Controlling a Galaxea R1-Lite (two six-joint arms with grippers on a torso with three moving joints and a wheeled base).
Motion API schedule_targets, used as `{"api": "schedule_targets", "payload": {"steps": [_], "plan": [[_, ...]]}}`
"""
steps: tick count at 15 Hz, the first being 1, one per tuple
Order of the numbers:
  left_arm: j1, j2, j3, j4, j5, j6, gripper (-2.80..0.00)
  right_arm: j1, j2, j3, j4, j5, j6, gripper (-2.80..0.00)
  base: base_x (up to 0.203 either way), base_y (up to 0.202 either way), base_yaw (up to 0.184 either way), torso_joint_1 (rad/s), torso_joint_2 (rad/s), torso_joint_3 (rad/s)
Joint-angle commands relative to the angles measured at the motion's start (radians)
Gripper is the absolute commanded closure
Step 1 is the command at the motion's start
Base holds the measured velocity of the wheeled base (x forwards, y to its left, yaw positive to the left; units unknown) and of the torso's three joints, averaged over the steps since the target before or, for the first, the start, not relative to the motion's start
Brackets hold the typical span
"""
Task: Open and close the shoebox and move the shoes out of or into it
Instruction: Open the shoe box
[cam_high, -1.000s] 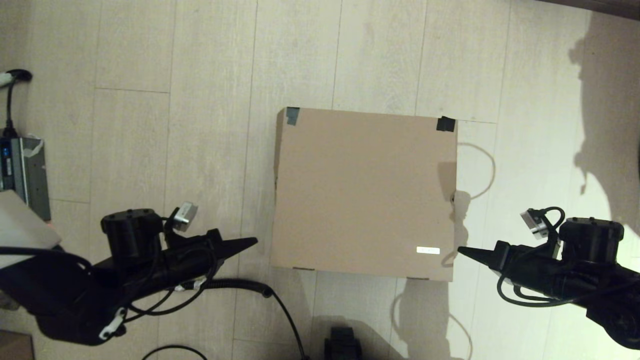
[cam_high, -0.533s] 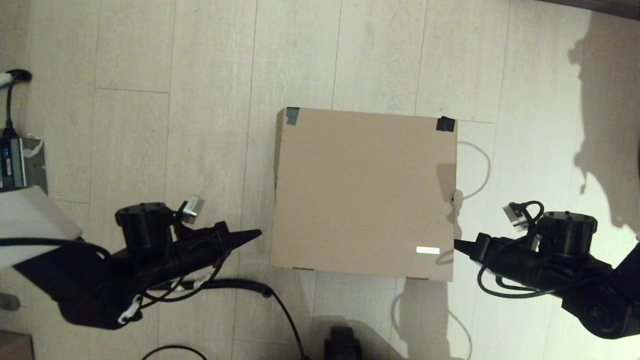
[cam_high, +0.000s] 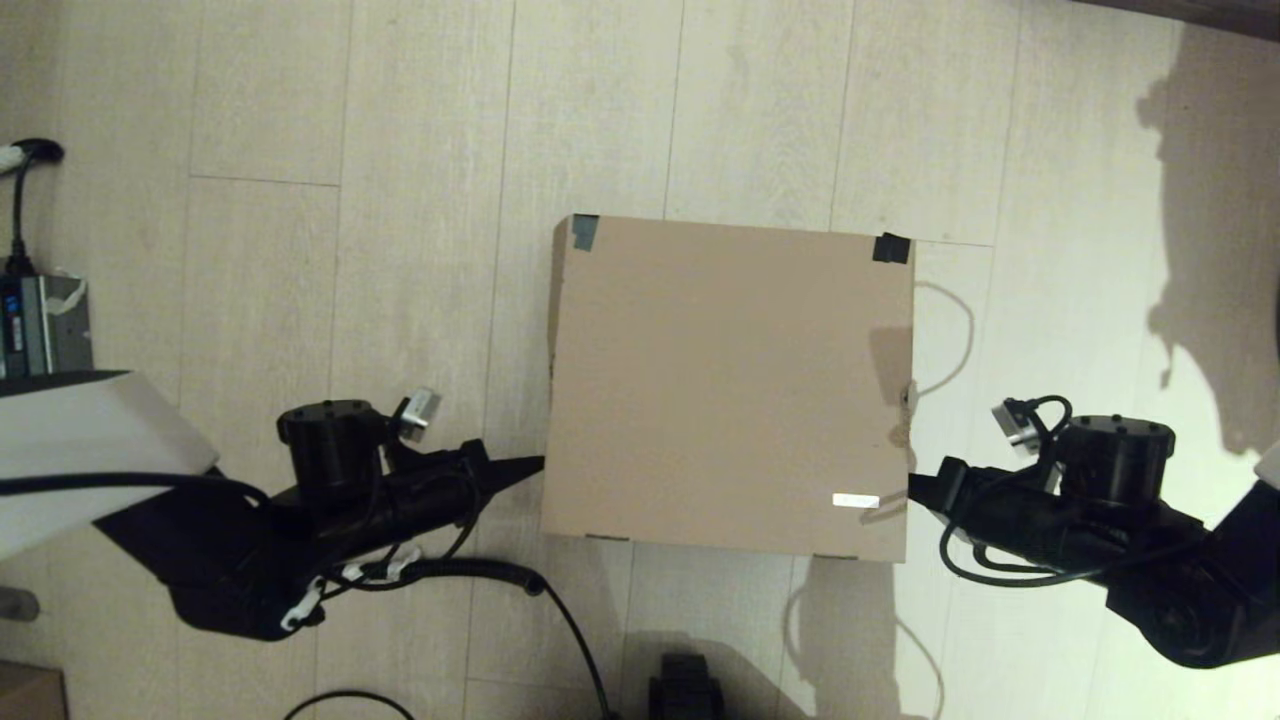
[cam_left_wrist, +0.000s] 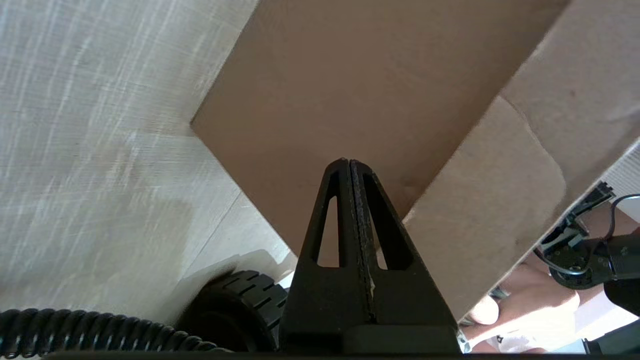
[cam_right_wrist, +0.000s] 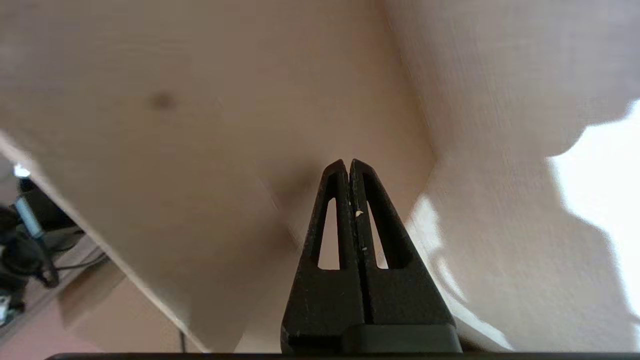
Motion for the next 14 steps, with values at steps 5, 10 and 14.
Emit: {"api": "schedule_targets", "payload": {"steps": [5, 10, 14], "plan": [[-0.011, -0.069, 0.026, 0.000, -0.003, -0.007, 0.00, 0.031, -0.038, 0.011, -0.007, 0.005, 0.010, 0.00, 0.000, 0.000, 0.000, 0.000, 0.00, 0.000], [-0.021, -0.150, 0.066, 0.012, -0.003, -0.009, 0.00, 0.035, -0.157, 0.029, 0.052, 0.003, 0.011, 0.00, 0.000, 0.000, 0.000, 0.000, 0.00, 0.000], [-0.036, -0.245, 0.064, 0.091, -0.002, -0.011, 0.00, 0.033, -0.249, 0.028, 0.128, 0.002, 0.011, 0.00, 0.000, 0.000, 0.000, 0.000, 0.00, 0.000]]}}
